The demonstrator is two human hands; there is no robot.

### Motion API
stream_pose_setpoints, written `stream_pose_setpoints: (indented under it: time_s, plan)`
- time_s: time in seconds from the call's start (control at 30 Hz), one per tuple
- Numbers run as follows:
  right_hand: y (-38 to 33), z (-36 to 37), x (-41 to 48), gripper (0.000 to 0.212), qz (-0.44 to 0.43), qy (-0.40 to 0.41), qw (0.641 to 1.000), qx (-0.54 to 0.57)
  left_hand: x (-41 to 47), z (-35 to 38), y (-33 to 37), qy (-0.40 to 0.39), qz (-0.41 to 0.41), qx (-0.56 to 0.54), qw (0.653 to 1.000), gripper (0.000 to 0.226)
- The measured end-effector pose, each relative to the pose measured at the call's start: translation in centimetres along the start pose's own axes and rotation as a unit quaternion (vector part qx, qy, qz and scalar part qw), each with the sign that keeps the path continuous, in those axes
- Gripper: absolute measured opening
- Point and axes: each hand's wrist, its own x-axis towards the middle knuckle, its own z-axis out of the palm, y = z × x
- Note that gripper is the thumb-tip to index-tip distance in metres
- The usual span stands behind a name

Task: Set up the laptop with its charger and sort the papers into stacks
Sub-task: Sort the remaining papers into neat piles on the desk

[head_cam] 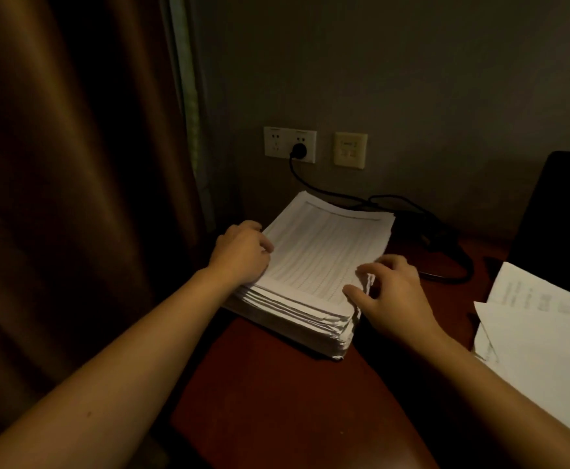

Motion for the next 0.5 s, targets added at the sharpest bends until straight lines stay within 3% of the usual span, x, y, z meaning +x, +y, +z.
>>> stream_pose_setpoints:
  time_s: [0.1, 0.23, 0.4, 0.5]
  plan:
    - [-0.3, 0.2, 0.1, 0.057, -0.021, -0.053, 0.996, -0.065, -0.4, -0.1, 0.9, -0.073, 0.066, 0.010, 0.995, 0.030]
    - [-0.2, 0.0, 0.2, 0.065, -0.039, -0.127, 0.988, -0.075, -1.4, -0.2, 3.1, -0.155, 0.055, 0.047, 0.985, 0.051]
    - [1.5, -3.2, 0.0, 0.048, -0.071, -0.131, 0.984, -0.094, -1.7, -0.4, 6.6, -0.179, 0.024, 0.124, 0.976, 0.053]
    - [3.9, -6.3, -1.3, 0.043, -0.088, -0.095, 0.984, -0.123, -3.0, 0.1, 10.2, -0.147, 0.089, 0.118, 0.978, 0.051]
